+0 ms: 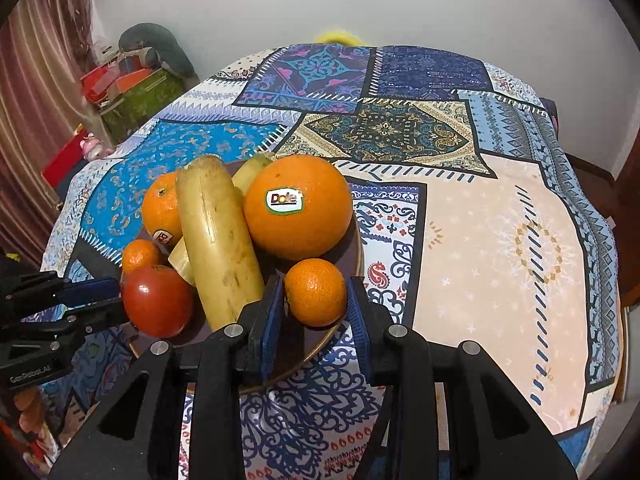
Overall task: Organize fruits
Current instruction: 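Place the mandarin and the grape on the plate and open both grippers, then grasp a second red grape with the right gripper while the left gripper approaches the pomelo segment, then grasp the peeled pomelo segment with the left gripper and lift it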
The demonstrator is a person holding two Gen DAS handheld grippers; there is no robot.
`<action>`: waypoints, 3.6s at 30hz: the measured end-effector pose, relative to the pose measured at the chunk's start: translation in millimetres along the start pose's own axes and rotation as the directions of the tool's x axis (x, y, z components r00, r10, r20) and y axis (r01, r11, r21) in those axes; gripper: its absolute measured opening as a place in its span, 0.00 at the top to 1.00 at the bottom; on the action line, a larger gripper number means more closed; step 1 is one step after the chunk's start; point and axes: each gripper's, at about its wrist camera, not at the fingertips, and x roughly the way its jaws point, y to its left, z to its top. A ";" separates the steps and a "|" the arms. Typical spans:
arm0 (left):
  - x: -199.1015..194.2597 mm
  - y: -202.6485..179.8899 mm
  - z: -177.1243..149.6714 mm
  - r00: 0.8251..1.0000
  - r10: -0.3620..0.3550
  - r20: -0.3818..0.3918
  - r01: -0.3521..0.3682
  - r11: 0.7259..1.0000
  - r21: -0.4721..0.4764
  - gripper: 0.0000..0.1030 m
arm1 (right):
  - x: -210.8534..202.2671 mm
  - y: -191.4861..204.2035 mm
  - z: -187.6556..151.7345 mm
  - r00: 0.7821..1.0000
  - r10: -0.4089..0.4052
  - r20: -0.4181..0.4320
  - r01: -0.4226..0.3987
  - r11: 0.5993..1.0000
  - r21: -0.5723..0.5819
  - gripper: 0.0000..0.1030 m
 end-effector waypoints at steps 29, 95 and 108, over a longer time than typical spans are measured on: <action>-48.6 9.3 -96.7 0.994 0.046 -0.104 -0.046 0.999 0.004 0.56 | -79.9 13.5 -96.0 0.998 0.011 -0.060 -0.010 1.000 0.021 0.52; -27.0 -55.5 -91.8 0.982 0.097 -0.162 -0.110 0.991 -0.072 0.09 | -102.4 5.2 -110.0 0.998 0.050 0.023 -0.051 0.999 0.014 0.76; -40.7 -17.4 -109.5 0.978 0.143 -0.150 -0.153 0.986 -0.061 0.05 | -99.1 2.3 -109.2 0.998 0.063 0.024 -0.063 0.998 0.028 0.76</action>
